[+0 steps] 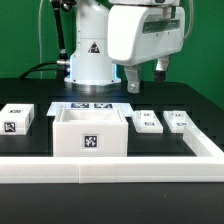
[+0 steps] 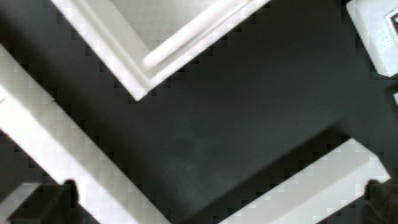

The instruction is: Assemble cabinet

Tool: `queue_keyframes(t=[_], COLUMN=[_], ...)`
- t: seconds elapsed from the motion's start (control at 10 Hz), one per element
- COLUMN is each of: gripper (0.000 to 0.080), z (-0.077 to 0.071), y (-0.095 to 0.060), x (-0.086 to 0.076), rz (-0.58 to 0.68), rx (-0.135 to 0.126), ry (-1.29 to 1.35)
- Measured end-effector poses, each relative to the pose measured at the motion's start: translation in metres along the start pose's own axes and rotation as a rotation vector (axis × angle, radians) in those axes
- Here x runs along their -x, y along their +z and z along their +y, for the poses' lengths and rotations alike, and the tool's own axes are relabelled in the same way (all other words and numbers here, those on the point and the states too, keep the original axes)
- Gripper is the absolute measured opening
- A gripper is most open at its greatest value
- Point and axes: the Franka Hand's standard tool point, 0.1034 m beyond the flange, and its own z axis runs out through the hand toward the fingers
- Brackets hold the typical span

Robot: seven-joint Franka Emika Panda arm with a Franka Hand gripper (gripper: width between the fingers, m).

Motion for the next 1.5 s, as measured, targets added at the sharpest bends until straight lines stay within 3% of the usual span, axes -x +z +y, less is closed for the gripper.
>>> queue_keyframes(t=[0.8,0.9,1.1,1.3,1.5], gripper=[0.0798,0.0798,0.0798,0.0798,0.0798], z=[0.0,-0.005,-0.01,-0.003,-0.005], y=[0.001,0.007,0.014,0.019,0.02], x=[0.001,0.01,0.023,0.044,0.041], rz=[0.003,0.016,0.006,-0.004,-0.002], rx=[0.005,0.026,0.041,0.027,0.026], ry=[-0.022,-0.097,-0.234,-0.233,-0.235])
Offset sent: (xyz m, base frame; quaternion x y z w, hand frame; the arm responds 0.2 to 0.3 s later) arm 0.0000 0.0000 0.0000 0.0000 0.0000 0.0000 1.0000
